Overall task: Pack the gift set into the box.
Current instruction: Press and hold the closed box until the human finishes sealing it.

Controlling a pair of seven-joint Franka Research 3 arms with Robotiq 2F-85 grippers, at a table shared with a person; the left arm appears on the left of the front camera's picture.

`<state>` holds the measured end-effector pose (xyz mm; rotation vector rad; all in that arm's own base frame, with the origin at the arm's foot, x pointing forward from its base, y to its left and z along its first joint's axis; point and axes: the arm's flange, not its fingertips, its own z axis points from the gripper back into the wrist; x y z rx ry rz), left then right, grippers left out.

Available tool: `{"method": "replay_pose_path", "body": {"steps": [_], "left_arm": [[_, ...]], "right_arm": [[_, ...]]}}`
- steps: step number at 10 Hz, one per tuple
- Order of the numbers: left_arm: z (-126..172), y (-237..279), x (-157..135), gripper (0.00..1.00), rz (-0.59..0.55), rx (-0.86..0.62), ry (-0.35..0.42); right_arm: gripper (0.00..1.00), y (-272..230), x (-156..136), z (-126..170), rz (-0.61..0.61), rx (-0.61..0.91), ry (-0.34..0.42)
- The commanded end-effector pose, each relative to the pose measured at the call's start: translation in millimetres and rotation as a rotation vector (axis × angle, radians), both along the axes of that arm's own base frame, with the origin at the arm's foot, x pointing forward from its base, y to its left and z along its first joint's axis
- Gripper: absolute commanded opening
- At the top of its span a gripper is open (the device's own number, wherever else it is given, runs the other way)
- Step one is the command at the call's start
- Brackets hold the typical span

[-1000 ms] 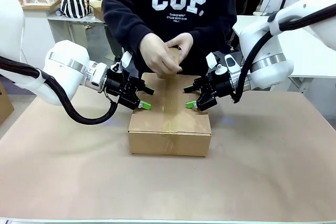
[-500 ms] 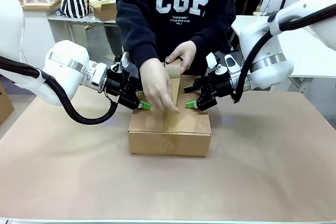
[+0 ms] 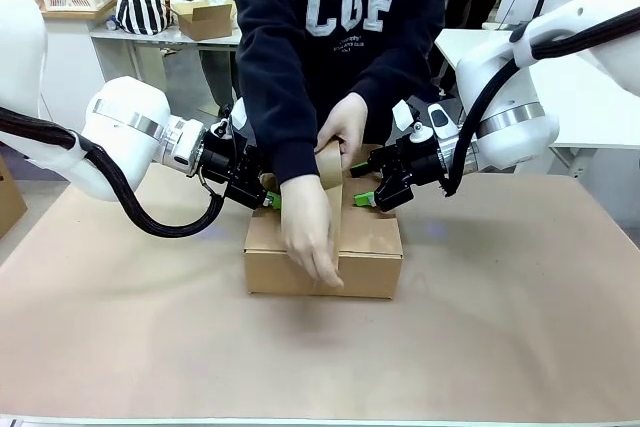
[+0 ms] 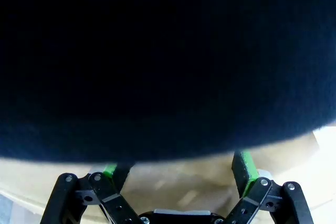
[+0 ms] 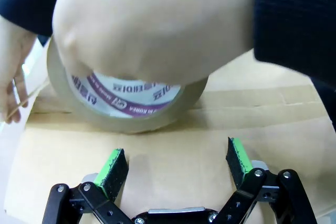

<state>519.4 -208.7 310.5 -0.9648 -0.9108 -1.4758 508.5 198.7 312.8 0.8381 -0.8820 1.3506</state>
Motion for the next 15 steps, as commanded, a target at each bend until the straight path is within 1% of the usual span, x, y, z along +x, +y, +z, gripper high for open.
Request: {"method": "replay_pose_path", "body": {"steps": [1, 15], "left_arm": [[-3.1, 0.8, -0.6, 1.0, 0.003, 0.006, 0.002], [-3.1, 0.8, -0.6, 1.0, 0.003, 0.006, 0.002]], "right_arm": [[1.0, -0.3, -0.9, -3.1, -0.005, -0.012, -0.001], [1.0, -0.3, -0.9, -3.1, -0.005, -0.012, -0.001]]}}
